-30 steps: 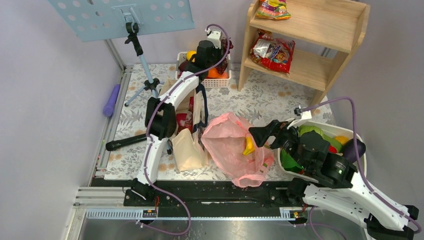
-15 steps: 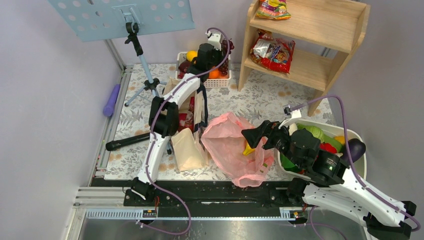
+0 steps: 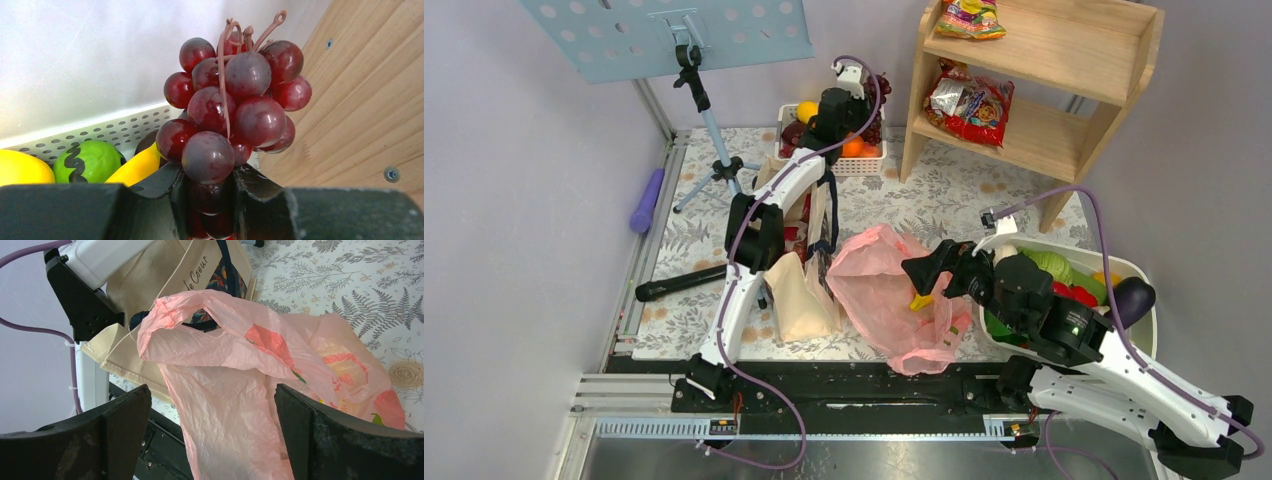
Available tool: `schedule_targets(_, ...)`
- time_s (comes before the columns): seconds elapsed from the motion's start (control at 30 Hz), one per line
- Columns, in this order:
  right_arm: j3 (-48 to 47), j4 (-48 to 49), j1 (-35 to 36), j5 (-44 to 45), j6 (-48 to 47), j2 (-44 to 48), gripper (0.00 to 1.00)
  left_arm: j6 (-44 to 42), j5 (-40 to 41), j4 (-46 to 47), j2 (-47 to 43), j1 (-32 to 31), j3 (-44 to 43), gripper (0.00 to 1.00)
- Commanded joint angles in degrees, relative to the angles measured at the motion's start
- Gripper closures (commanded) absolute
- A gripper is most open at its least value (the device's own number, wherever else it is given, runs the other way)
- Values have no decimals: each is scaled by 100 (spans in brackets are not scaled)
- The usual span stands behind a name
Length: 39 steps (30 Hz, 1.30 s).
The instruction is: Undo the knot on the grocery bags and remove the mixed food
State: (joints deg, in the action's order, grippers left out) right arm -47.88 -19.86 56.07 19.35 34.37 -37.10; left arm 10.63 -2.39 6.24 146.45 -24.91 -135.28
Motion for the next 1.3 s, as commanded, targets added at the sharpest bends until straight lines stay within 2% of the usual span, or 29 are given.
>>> schedule_targets(0.0, -178, 219, -18, -63, -53, -77, 1, 315, 82, 675, 230, 161, -226, 83)
schedule_targets(0.07, -178, 222, -19, -58, -53, -78, 1, 444, 353, 687, 201, 183, -146, 72)
schedule_targets(0.1, -178, 221, -18, -52, -58, -86, 0, 521, 473, 746, 162, 204, -68, 61)
schedule_targets(0.13, -174, 224, -18, -39, -63, -91, 0, 606, 511, 817, 133, 216, 31, 57)
schedule_targets(0.4, -188, 219, -22, -11, -73, -147, 0, 942, 520, 997, 58, 319, 255, 51)
schedule_targets(0.5, -178, 219, -18, -19, -64, -166, 1, 1058, 510, 1122, 7, 360, 411, 43)
schedule_targets(0.63, -178, 223, -18, -14, -64, -184, 1, 1184, 527, 1188, -30, 402, 521, 40)
schedule_targets(0.77, -191, 220, -18, -17, -70, -207, 1, 1235, 576, 1268, -121, 432, 654, 32)
schedule_targets(1.27, -203, 214, -18, -8, -182, -208, 1, 747, 273, 1346, -879, 434, 1226, 3)
